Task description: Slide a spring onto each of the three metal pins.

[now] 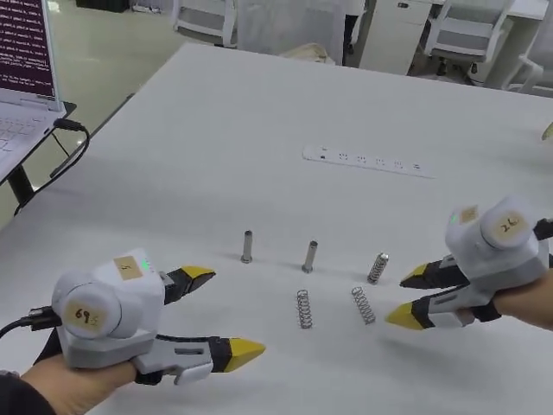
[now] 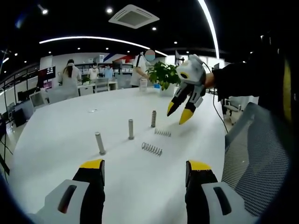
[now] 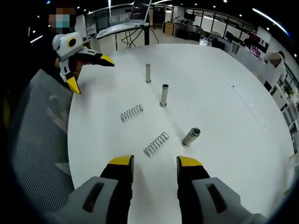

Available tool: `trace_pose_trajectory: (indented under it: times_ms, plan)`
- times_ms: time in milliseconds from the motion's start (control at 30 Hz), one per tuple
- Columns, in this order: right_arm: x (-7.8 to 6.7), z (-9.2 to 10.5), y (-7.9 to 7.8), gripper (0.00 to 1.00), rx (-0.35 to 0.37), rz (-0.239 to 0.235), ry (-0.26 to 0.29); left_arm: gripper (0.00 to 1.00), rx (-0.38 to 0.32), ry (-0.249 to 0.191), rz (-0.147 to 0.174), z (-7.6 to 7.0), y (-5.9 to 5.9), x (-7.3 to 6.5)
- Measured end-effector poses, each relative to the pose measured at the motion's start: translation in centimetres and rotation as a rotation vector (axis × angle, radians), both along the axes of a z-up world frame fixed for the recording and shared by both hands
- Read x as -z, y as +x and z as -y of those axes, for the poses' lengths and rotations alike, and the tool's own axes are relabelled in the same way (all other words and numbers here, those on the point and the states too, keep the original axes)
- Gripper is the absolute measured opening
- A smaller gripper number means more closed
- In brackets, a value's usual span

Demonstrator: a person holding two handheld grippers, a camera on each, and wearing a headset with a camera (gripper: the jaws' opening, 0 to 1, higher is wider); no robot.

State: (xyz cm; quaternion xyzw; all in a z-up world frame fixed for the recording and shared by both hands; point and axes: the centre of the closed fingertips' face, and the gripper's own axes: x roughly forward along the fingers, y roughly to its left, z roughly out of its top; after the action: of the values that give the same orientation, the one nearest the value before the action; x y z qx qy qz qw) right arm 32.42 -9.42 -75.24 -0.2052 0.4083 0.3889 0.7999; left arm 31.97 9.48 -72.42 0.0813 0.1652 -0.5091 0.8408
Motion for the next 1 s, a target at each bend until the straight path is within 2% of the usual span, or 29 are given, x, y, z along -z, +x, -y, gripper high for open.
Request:
trace_pose_trajectory:
  times_ms: [233, 433, 767, 1000]
  plan:
    - [1.2, -1.0, 0.2, 0.32, 0.032, -0.016, 0.023, 0.66, -0.003, -0.001, 0.004, -0.2, 0.0, -0.2]
    - [2.2, -1.2, 0.6, 0.28, 0.095, -0.020, 0.041, 0.65, -0.006, -0.001, 0.003, -0.4, 0.0, -0.1]
    - [3.2, -1.8, 1.3, 0.24, 0.149, -0.008, 0.030, 0.65, -0.006, -0.003, 0.002, -0.3, 0.1, 0.0]
    - [3.8, -2.0, 1.5, 0.22, 0.146, 0.011, 0.000, 0.64, -0.007, -0.002, 0.000, -0.4, 0.0, 0.0]
